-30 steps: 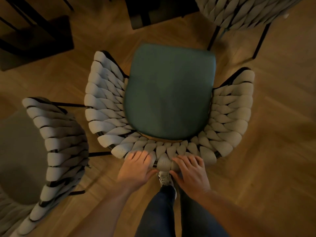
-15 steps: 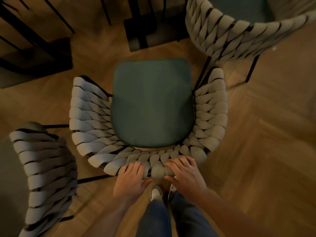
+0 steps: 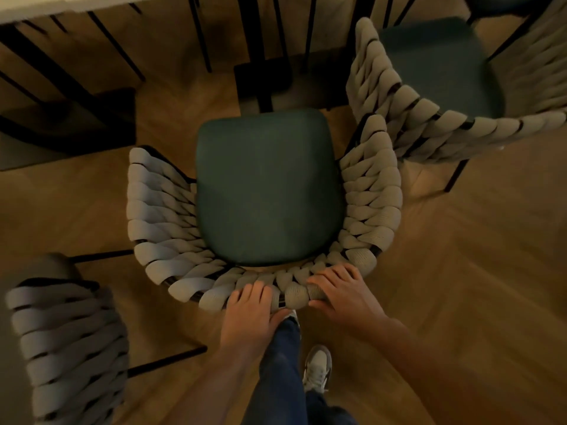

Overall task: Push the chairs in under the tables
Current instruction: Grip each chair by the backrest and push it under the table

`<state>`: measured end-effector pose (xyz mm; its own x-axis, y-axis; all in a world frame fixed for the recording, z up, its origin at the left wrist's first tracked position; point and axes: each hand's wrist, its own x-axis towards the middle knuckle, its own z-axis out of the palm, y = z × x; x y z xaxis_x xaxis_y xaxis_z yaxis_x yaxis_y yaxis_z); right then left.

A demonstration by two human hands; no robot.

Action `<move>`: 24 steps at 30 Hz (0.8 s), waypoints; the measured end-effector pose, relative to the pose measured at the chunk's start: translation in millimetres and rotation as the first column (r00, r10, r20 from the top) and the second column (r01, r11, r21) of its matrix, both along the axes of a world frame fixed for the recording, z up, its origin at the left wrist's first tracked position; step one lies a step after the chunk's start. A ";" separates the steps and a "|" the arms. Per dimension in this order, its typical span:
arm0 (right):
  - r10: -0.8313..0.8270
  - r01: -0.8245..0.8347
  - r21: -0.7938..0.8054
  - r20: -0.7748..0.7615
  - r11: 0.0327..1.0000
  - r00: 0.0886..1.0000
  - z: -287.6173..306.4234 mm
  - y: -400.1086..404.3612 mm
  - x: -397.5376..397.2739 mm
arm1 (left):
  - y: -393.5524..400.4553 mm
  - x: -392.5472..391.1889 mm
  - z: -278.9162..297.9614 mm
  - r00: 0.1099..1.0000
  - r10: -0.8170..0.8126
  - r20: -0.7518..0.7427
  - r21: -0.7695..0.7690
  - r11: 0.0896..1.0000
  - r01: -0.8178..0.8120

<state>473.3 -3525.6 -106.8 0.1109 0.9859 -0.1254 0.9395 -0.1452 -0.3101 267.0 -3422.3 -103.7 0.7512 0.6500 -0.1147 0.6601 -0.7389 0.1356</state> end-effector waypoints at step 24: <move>-0.010 -0.010 -0.186 -0.104 0.983 0.995 16.9 201.2 87.5 | 202.5 83.9 -5.1 1.000 0.019 -0.011 -0.029 0.999 -0.020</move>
<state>560.8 -3324.5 -89.9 0.0876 0.9443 -0.3171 0.9036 -0.2094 -0.3738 350.9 -3219.9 -108.9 0.7370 0.6609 -0.1417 0.6759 -0.7216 0.1499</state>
